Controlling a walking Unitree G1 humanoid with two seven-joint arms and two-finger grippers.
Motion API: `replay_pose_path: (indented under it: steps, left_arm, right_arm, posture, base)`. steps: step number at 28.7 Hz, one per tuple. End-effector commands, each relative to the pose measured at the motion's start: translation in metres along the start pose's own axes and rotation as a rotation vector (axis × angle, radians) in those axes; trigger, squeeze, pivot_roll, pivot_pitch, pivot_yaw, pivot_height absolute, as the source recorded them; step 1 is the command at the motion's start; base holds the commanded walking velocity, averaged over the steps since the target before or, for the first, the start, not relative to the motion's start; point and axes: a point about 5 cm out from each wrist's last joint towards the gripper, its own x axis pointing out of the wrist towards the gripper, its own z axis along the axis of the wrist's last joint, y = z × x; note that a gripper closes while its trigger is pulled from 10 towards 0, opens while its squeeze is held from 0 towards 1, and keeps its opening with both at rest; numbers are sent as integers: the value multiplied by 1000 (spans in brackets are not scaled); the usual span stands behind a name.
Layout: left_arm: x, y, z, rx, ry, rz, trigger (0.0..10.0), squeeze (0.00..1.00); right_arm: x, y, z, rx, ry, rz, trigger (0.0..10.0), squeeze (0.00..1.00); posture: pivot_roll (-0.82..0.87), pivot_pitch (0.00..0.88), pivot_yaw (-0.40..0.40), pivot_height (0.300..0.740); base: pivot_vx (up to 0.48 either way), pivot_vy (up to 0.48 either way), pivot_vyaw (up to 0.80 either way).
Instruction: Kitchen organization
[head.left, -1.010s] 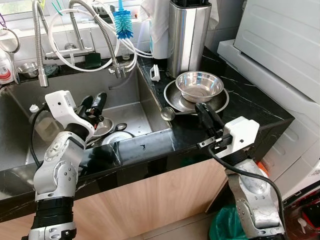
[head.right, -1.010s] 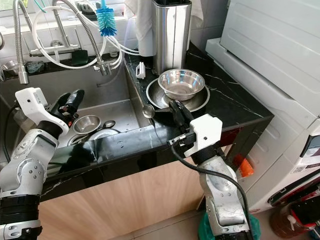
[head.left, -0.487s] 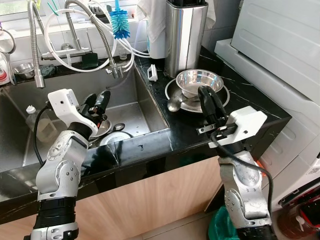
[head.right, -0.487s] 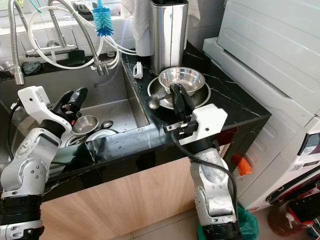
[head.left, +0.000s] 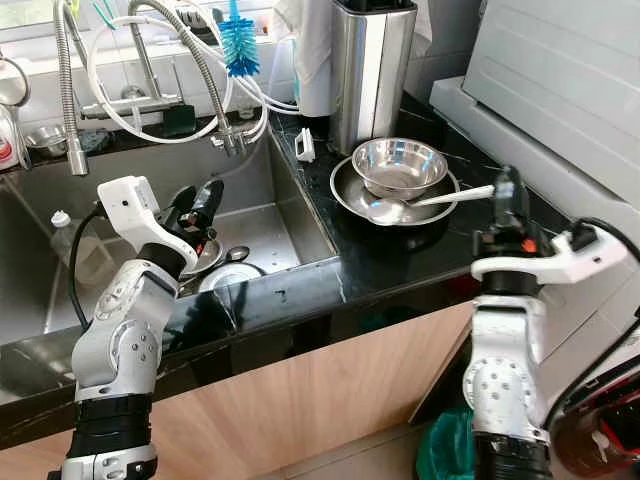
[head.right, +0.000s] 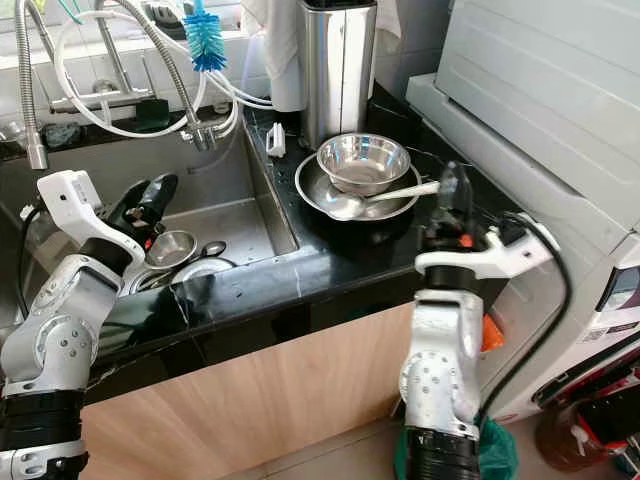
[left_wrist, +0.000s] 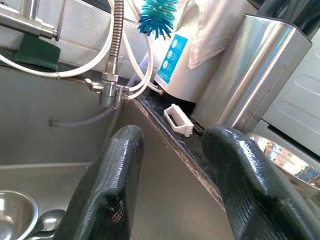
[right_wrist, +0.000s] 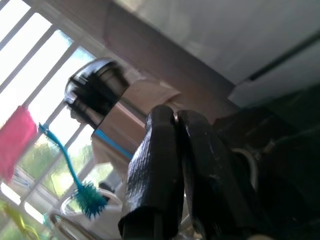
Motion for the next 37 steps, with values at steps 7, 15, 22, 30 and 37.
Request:
replay_pose_path:
  steps: [7,15,22,30,37]
  left_arm:
    - [0,-4,6,-4,-20,-21,10000,0]
    - [0,-9,4,-61,-4,-43,10000,0]
    - [-1,-16,-2,-135,28,-82,10000,0]
    - [-6,-24,-9,-287,70,-165,10000,1000]
    - [-13,-39,-7,-345,123,-337,10000,0]
  right_arm:
    - [-5,1,2,215,-1,22,10000,0]
    - [-15,11,10,555,-36,178,10000,0]
    - [-30,2,0,670,39,202,10000,0]
    - [-41,-5,-8,635,100,187,10000,0]
    - [-42,-5,-9,607,121,203,10000,0]
  posture:
    - [43,37,26,740]
    - [48,35,27,740]
    - [48,30,27,740]
    - [51,22,27,740]
    - [52,27,25,740]
  base:
    - [0,0,0]
    - [0,0,0]
    - [0,0,0]
    - [0,0,0]
    - [0,0,0]
